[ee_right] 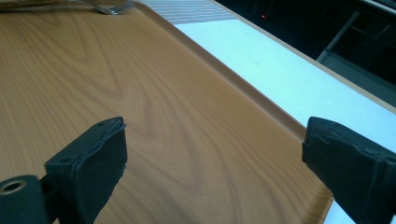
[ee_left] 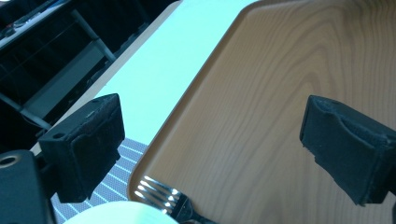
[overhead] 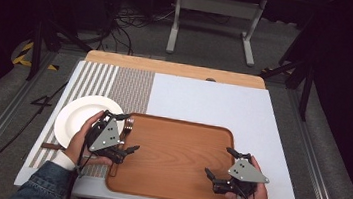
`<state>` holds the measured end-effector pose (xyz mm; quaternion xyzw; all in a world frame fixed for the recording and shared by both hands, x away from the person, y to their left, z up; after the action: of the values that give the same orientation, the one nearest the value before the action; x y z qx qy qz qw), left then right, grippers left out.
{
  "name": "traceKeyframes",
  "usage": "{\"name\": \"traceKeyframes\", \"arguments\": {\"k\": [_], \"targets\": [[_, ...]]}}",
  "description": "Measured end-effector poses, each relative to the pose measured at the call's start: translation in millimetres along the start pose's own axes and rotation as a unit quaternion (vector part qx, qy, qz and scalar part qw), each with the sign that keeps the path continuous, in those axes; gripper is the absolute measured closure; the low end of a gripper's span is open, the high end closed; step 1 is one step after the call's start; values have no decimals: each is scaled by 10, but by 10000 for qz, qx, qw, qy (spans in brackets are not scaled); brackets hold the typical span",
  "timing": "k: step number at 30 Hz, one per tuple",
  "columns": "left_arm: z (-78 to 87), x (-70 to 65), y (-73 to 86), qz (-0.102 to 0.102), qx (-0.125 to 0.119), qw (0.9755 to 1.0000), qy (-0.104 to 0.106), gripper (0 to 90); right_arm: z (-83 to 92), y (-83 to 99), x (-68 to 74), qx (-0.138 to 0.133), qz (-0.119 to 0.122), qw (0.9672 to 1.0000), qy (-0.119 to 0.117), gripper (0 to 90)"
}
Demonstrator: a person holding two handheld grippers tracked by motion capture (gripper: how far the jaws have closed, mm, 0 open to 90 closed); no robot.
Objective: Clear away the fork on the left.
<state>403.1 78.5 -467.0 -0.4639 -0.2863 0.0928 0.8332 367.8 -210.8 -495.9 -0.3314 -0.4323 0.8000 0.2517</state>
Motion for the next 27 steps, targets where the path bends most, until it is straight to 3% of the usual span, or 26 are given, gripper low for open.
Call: {"name": "traceKeyframes", "arguments": {"k": [17,27], "targets": [[283,61,150,123,-66,9996,-228,88,10,-11,-5,-20,33,10000,63,74],[429,16,297,327,-100,9987,-381,94,9,-14,-1,-25,46,10000,78,74]]}}
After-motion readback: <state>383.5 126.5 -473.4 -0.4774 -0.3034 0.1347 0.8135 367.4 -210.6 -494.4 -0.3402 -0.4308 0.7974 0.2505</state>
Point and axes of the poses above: each handheld gripper's, and its own axes: z roughly backward along the jaws, y roughly out of its underside, x roughly to its left, the point moved 10 cm from there along -z, roughly forward along the jaws
